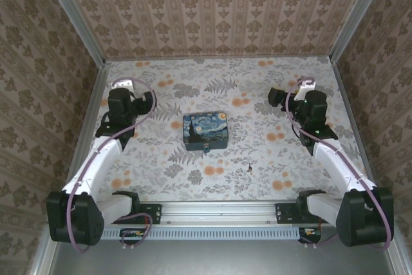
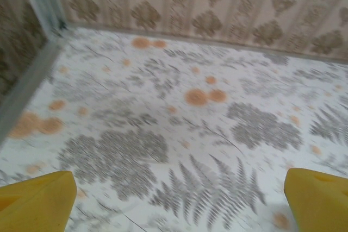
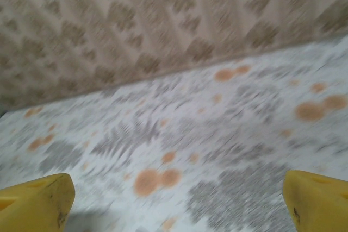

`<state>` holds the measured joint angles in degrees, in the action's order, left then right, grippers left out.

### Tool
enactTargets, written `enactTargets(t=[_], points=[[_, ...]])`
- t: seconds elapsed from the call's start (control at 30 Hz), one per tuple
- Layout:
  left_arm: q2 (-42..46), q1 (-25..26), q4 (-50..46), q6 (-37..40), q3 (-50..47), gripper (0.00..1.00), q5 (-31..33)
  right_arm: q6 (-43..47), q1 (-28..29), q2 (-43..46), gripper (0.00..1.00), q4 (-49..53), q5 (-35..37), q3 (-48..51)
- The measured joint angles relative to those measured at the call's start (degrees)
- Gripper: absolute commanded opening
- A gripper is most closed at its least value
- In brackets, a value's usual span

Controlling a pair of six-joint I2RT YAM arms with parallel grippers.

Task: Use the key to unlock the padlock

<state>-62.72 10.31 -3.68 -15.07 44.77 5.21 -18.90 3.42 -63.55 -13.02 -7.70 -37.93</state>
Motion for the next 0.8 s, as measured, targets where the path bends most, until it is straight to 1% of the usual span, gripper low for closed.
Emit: enactTargets(t=[0.13, 0.37, 0.6, 0.8], points=[[2.5, 0.5, -4.6, -3.5, -0.5, 1.00, -4.9, -2.8, 3.8, -2.3, 0.96, 5.6, -5.1, -1.0], [3.5, 0.5, -9.6, -7.9, -0.5, 1.00, -12.6, -5.9, 12.0, -6.1, 0.92, 11.7, -7.2, -3.1], [3.4, 0.5, -11.0, -8.5, -0.3, 1.00, -14.4, -9.3, 16.5, -7.4, 0.91, 12.5, -7.7, -3.1], [1.9, 0.5, -11.1, -8.5, 0.2, 1.00, -14.9, -10.1, 19.2, -9.3, 0.90, 13.5, -7.8, -3.5]])
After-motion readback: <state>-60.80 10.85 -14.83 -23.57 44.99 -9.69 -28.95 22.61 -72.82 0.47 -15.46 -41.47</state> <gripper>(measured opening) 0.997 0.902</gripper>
